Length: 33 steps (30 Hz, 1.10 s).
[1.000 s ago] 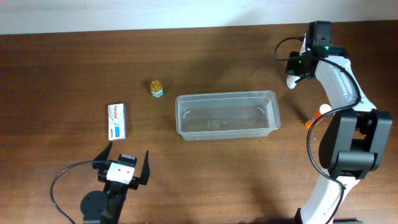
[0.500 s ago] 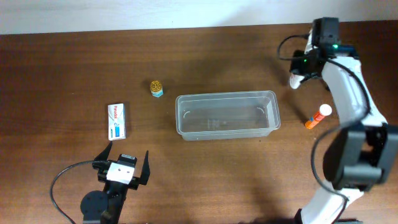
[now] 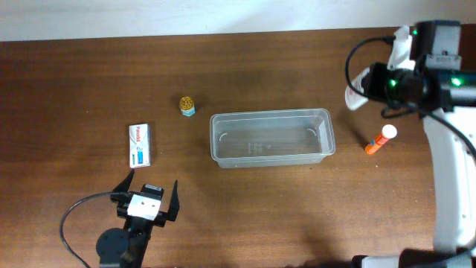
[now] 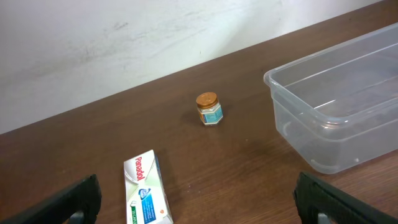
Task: Pack container
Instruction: 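Carry the spray bottle left and lower it into the container's right end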
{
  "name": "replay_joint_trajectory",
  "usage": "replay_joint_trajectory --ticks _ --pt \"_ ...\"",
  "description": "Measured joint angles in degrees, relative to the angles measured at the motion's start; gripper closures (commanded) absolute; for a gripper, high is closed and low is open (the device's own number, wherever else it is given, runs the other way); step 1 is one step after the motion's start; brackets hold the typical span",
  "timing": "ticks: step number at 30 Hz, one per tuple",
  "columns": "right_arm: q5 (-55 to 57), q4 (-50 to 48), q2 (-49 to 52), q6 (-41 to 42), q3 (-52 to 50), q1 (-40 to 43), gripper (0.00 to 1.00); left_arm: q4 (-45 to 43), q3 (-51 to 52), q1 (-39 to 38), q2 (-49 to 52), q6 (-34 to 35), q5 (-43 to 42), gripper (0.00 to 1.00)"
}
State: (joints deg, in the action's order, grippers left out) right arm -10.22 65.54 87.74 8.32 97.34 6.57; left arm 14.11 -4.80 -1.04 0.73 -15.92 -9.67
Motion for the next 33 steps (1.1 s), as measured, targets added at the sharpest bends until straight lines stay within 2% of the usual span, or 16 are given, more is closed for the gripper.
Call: replay_joint_trajectory --ticks 5,10,20,33 --pt "-0.5 7.9 -2.9 0.0 0.0 0.0 0.78 0.0 0.0 0.0 0.0 0.0 0.0 0.01" --pt "-0.5 10.3 -3.2 -1.1 0.0 -2.1 0.78 0.0 0.0 0.0 0.0 0.0 0.0 0.01" --pt "-1.3 4.6 -1.8 -1.0 -3.2 -10.4 0.78 0.0 0.0 0.0 0.0 0.0 0.0 0.01" --pt "0.0 -7.2 3.5 2.7 -14.5 -11.6 0.78 0.0 0.0 0.0 0.0 0.0 0.0 0.01"
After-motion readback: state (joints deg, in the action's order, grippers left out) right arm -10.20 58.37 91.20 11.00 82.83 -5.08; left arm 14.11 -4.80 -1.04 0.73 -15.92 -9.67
